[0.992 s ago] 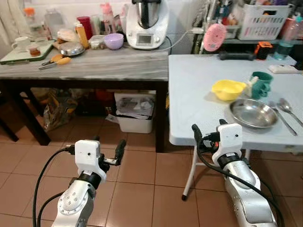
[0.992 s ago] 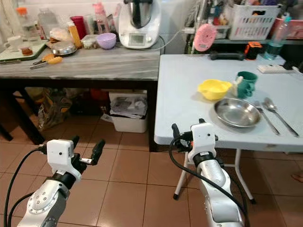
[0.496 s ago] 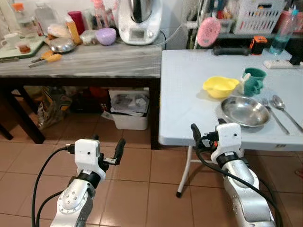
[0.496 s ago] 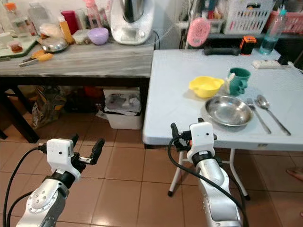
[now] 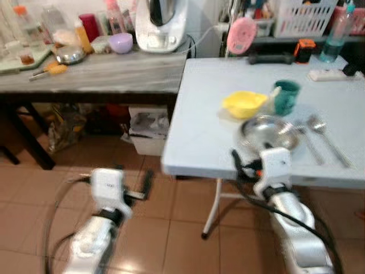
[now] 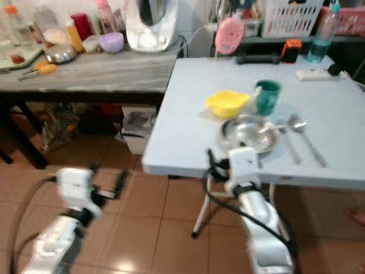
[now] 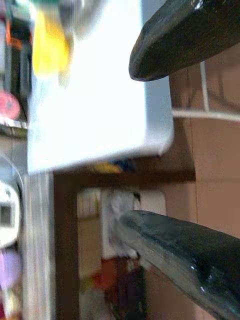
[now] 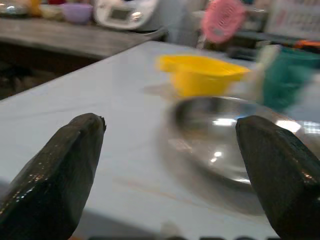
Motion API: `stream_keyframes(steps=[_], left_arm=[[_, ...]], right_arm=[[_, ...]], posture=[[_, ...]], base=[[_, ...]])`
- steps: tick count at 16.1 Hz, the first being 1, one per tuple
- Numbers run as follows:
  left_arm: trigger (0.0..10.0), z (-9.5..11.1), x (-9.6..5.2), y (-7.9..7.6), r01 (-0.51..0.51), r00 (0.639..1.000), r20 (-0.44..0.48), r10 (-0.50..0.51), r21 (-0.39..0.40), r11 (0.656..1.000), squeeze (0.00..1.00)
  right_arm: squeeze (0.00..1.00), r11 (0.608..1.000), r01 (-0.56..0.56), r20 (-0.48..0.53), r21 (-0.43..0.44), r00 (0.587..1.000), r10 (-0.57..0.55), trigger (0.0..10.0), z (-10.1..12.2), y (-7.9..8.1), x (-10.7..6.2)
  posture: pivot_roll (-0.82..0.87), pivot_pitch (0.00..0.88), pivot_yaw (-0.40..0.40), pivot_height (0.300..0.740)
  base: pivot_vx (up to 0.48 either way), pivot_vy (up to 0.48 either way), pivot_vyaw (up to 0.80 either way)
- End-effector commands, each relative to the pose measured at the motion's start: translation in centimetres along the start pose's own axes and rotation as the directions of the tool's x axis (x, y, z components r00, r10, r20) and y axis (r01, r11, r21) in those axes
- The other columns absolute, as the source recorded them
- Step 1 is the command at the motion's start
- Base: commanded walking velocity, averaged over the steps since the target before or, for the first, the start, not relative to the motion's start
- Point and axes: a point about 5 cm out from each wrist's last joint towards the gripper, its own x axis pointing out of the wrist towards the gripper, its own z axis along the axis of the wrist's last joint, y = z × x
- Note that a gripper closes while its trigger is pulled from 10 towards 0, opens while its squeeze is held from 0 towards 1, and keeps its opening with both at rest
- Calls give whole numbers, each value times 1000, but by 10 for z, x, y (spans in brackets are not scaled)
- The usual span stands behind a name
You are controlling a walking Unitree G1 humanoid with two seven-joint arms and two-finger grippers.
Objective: Setting the table
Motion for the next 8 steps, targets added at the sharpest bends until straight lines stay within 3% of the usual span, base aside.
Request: stream_keyframes(steps=[1,8], left_arm=[[10000,2,-1,9,-22,1000,-4,22,31,999,0],[10000,2,-1,8,-15,1000,-5,15,36,999,0]], right_arm=[[0,1000,-4,14,8,1000,4,10000,3,4,3],[0,1000,2,15,10,1000,-2,10000,2,4,2]], posture=[[-137,0,73,740],[-139,0,77,740]], base=[[0,-480,0],[0,-462,0]])
